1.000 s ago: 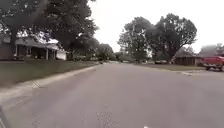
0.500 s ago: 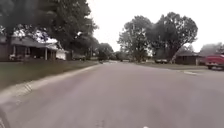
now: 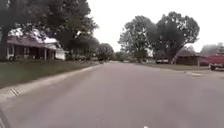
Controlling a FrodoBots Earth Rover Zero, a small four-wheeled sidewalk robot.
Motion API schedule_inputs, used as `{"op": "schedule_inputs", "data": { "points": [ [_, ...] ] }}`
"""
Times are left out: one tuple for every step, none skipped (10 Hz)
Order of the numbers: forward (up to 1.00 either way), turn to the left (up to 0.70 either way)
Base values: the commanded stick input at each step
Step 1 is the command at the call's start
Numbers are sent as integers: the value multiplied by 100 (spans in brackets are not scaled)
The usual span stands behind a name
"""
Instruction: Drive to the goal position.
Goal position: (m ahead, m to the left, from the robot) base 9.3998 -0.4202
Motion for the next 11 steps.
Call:
{"op": "schedule_inputs", "data": {
  "points": [
    [70, 0],
    [70, 0],
    [70, 0],
    [70, 0],
    [70, 0],
    [70, 0],
    [70, 0],
    [70, 0],
    [70, 0],
    [70, 0],
    [70, 0]
  ]
}}
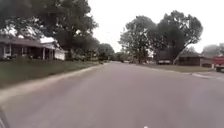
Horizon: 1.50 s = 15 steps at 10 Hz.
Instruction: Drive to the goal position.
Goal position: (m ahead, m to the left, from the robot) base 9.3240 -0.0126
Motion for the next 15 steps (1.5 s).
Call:
{"op": "schedule_inputs", "data": {
  "points": [
    [70, 0],
    [70, 0],
    [70, 0],
    [70, 0],
    [70, 0],
    [70, 0],
    [70, 0],
    [70, 0],
    [70, 0],
    [70, 0],
    [70, 0],
    [70, 0],
    [70, 0],
    [70, 0],
    [70, 0]
  ]
}}
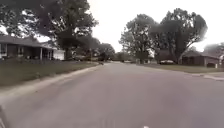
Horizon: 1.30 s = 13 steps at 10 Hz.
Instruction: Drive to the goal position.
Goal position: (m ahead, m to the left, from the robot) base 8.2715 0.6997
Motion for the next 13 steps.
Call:
{"op": "schedule_inputs", "data": {
  "points": [
    [70, 0],
    [70, 0],
    [70, 0],
    [70, 0],
    [70, 0],
    [70, 0],
    [70, 0],
    [70, 0],
    [70, 0],
    [70, 0],
    [70, 0],
    [70, 0],
    [70, 0]
  ]
}}
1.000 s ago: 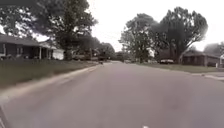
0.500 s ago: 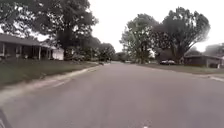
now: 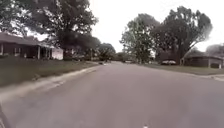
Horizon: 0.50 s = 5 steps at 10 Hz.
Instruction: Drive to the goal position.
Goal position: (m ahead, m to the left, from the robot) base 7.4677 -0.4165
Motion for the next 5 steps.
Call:
{"op": "schedule_inputs", "data": {
  "points": [
    [70, 0],
    [70, 0],
    [70, 0],
    [70, 0],
    [70, 0]
  ]
}}
